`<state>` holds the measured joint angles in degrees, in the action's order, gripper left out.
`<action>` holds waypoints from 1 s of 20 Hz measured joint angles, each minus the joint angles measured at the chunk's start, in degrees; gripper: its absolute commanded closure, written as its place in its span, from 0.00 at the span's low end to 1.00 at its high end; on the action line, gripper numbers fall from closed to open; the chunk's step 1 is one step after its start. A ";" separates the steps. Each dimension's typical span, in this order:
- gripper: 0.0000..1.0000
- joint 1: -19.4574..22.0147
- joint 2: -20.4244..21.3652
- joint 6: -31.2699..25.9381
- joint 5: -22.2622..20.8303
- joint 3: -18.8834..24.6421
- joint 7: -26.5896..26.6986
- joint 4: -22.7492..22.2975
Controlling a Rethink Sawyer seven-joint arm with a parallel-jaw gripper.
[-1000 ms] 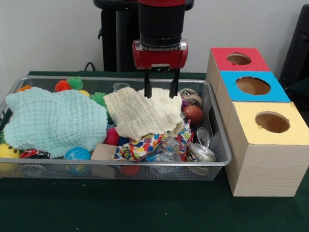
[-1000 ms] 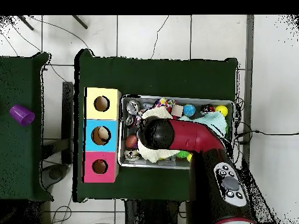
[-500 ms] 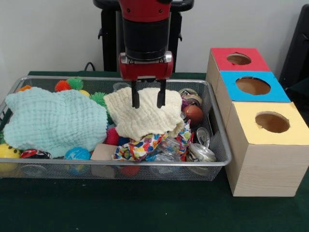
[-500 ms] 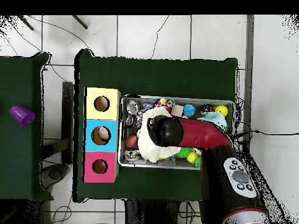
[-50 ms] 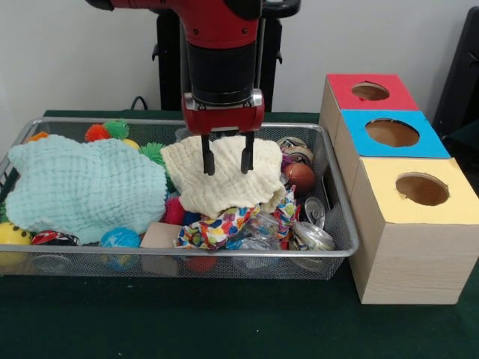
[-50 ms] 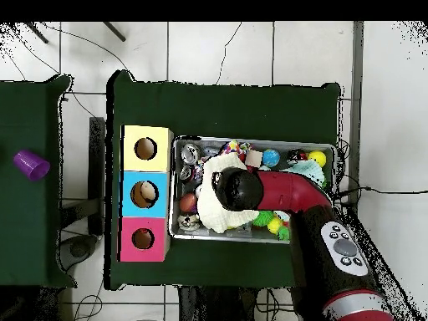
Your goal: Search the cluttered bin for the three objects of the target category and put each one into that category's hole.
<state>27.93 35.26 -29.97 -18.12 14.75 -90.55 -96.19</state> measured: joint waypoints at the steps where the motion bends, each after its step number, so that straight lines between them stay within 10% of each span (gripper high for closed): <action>1: 0.00 -0.01 -0.27 0.00 -0.38 0.14 0.00 0.01; 16: 0.00 0.31 -6.58 0.02 -4.93 2.46 0.00 2.35; 17: 1.00 0.75 -6.71 0.04 -4.94 2.90 0.00 2.50; 20: 1.00 1.05 -6.74 0.13 -4.95 3.22 0.00 2.49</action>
<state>28.99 28.52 -29.84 -23.07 17.97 -90.55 -93.70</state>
